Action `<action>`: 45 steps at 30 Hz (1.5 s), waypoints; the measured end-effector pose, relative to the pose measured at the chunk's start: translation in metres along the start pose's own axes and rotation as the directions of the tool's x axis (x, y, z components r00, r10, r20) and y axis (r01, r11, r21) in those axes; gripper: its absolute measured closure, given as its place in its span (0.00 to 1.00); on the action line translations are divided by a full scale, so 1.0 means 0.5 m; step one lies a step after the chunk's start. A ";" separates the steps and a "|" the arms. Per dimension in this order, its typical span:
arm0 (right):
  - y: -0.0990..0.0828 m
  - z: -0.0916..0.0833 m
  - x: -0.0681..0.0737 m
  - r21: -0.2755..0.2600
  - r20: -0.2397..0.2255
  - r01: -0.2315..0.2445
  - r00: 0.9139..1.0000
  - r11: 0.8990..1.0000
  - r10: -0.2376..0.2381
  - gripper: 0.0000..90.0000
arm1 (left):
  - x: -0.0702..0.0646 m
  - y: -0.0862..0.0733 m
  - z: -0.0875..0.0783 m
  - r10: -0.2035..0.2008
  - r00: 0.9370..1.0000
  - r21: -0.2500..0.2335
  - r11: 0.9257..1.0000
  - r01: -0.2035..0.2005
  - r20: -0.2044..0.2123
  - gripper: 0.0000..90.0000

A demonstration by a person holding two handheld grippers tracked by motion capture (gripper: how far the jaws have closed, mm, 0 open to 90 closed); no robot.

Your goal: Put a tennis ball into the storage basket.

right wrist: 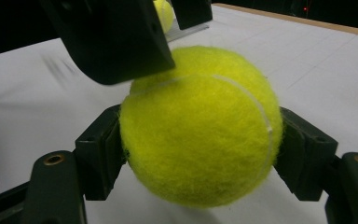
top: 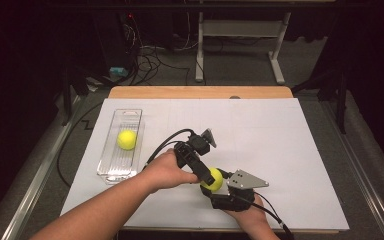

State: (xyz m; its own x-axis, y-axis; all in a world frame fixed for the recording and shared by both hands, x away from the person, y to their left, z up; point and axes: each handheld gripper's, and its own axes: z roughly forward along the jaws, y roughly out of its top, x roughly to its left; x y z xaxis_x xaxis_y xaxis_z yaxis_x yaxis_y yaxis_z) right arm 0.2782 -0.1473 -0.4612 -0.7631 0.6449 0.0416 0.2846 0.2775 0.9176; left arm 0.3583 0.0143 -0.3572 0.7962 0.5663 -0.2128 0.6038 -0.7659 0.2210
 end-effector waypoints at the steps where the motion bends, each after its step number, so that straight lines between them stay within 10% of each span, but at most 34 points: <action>1: 0.000 0.000 0.000 0.000 0.003 0.000 1.000 1.000 0.000 0.30 | -0.001 0.003 0.003 0.000 1.000 0.003 1.000 0.000 0.007 0.01; 12: 0.003 -0.003 0.002 -0.014 -0.010 0.000 1.000 1.000 0.000 0.30 | -0.003 0.020 0.041 -0.017 0.997 0.043 0.999 0.014 0.072 0.02; 23: 0.004 -0.003 0.002 -0.014 -0.007 0.001 1.000 1.000 -0.002 0.30 | 0.003 0.016 0.048 -0.024 0.988 0.037 0.999 0.019 0.153 0.23; 45: 0.001 0.005 0.001 -0.012 -0.034 -0.002 0.999 1.000 0.001 0.16 | -0.007 0.014 0.042 -0.009 0.994 0.050 0.999 0.004 0.112 0.30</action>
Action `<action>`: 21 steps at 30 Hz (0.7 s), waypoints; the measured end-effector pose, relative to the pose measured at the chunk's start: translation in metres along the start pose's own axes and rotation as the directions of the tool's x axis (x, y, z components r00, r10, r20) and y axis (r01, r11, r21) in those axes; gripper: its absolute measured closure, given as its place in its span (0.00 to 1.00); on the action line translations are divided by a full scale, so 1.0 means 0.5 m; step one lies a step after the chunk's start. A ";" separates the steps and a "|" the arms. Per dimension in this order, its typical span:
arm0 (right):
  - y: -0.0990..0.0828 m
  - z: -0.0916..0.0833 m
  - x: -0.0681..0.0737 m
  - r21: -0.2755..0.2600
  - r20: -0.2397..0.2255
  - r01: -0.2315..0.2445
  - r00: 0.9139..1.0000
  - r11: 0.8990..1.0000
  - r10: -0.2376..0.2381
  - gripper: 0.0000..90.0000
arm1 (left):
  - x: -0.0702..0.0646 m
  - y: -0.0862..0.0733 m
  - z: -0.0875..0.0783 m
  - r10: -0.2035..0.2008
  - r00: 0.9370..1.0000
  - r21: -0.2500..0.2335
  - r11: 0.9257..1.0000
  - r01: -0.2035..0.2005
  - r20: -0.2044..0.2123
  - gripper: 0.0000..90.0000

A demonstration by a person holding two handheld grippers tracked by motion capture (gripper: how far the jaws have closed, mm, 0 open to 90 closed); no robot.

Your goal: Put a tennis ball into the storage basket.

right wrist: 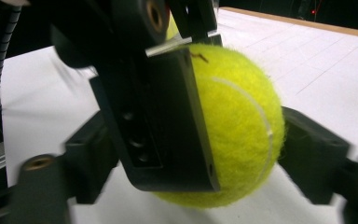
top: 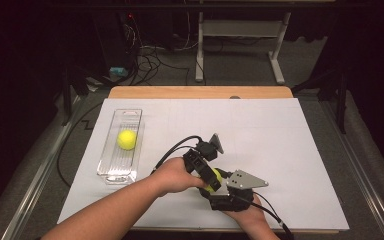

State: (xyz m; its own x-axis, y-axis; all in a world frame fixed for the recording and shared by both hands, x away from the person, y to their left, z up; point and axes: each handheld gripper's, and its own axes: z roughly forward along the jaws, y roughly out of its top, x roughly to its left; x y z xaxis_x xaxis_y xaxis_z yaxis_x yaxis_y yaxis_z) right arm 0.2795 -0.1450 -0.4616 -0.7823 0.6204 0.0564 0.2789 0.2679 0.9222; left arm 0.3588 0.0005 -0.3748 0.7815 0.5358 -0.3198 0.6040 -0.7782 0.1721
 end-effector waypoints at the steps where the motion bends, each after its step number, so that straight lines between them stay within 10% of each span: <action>1: 0.000 0.001 -0.001 0.004 0.010 0.005 1.000 1.000 -0.005 0.14 | 0.001 -0.001 -0.001 -0.003 1.000 -0.006 1.000 0.003 -0.002 0.30; 5: -0.003 0.006 -0.001 0.008 0.023 -0.012 1.000 1.000 0.012 0.00 | 0.006 -0.005 -0.007 -0.010 1.000 -0.009 1.000 0.010 -0.019 0.30; 21: -0.011 -0.026 -0.026 0.001 0.088 0.019 0.996 1.000 -0.019 0.00 | 0.045 -0.034 -0.037 -0.071 0.992 -0.023 0.997 0.069 -0.108 0.30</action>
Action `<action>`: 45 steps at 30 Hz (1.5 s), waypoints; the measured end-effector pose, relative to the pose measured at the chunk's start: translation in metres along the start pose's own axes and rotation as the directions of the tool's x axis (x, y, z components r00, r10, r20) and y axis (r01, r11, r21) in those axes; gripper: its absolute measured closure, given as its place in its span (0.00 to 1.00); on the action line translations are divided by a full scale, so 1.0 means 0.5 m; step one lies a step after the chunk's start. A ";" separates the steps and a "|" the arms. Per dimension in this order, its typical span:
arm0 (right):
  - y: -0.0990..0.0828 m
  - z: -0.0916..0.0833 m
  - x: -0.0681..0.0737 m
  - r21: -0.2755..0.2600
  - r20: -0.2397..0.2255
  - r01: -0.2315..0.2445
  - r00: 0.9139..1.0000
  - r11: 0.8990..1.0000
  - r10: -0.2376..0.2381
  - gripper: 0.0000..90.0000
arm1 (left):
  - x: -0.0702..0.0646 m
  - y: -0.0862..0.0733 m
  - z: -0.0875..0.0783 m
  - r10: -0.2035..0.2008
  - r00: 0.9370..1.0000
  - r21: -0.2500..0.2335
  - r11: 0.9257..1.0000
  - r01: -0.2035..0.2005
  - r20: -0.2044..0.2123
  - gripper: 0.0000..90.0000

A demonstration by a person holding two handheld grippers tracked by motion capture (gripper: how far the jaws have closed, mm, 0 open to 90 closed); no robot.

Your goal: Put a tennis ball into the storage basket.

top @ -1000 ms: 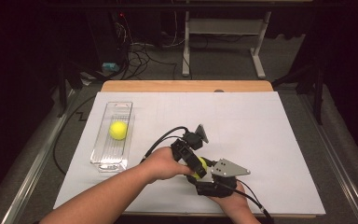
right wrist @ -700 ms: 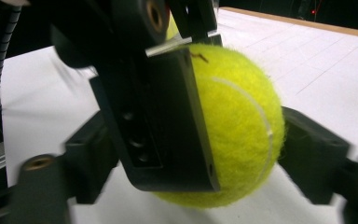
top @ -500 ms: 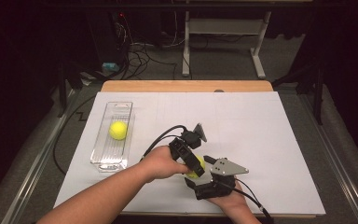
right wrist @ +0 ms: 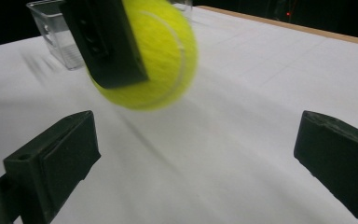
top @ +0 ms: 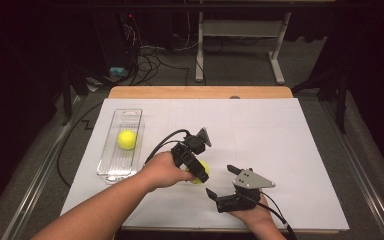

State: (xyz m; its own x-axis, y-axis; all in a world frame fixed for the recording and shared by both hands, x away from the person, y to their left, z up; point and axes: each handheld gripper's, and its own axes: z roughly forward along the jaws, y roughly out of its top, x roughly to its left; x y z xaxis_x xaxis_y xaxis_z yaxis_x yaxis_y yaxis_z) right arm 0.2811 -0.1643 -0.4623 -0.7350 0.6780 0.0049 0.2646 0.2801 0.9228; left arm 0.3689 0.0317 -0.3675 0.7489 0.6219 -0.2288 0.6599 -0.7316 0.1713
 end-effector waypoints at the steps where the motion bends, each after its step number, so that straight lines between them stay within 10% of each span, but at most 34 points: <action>1: -0.001 -0.003 -0.004 -0.002 0.009 0.001 1.000 1.000 -0.001 0.00 | 0.004 -0.002 -0.002 -0.003 1.000 0.002 1.000 0.003 -0.009 0.30; 27: -0.041 -0.115 -0.118 0.004 0.252 -0.005 0.968 1.000 0.004 0.00 | 0.086 -0.079 -0.060 -0.100 0.990 -0.001 0.995 0.101 -0.096 0.30; 45: -0.075 -0.192 -0.165 -0.019 0.334 -0.046 0.941 0.999 0.050 0.00 | 0.161 -0.142 -0.137 -0.203 0.967 -0.037 0.979 0.200 -0.154 0.30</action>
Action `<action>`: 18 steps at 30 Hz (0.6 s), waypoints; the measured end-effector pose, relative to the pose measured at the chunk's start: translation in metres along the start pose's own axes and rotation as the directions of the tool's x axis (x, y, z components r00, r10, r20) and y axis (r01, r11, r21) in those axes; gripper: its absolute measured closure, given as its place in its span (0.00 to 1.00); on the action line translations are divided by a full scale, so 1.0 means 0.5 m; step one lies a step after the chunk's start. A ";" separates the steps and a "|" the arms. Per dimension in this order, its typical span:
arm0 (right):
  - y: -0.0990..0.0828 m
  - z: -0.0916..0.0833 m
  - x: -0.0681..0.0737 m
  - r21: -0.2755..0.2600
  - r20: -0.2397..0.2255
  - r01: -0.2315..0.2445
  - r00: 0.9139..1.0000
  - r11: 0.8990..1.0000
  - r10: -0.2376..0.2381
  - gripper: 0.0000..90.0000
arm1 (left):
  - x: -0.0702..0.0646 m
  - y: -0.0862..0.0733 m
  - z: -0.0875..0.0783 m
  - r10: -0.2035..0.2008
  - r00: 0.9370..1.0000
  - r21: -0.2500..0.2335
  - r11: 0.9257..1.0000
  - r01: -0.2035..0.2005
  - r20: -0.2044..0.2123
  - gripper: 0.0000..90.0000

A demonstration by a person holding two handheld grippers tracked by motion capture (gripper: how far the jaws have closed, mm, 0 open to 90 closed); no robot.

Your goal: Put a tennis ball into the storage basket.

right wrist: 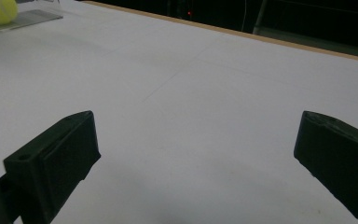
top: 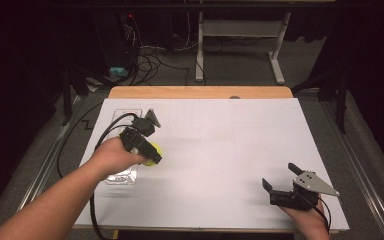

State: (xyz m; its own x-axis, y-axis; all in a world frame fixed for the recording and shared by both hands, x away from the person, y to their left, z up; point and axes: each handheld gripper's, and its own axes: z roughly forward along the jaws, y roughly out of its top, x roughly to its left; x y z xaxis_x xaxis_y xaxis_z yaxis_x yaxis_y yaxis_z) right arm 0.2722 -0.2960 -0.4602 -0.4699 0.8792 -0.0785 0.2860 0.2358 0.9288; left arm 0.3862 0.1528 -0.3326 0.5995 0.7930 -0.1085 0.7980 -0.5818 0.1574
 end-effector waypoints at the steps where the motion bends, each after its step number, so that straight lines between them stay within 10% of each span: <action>1: -0.001 -0.001 -0.001 0.000 0.002 -0.001 1.000 1.000 0.001 0.00 | 0.007 -0.004 -0.002 -0.010 1.000 -0.005 1.000 0.010 -0.003 0.30; 18: -0.012 -0.021 -0.019 0.005 0.014 -0.006 1.000 1.000 0.006 0.00 | 0.107 -0.058 -0.040 -0.134 0.990 -0.003 0.991 0.134 -0.047 0.30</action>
State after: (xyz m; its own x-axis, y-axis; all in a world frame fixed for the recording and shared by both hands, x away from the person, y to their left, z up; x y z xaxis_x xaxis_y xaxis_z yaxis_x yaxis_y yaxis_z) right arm 0.2663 -0.3102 -0.4611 -0.4565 0.8863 -0.0780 0.2927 0.2323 0.9276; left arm 0.3940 0.2159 -0.3236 0.4836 0.8714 -0.0822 0.8709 -0.4698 0.1442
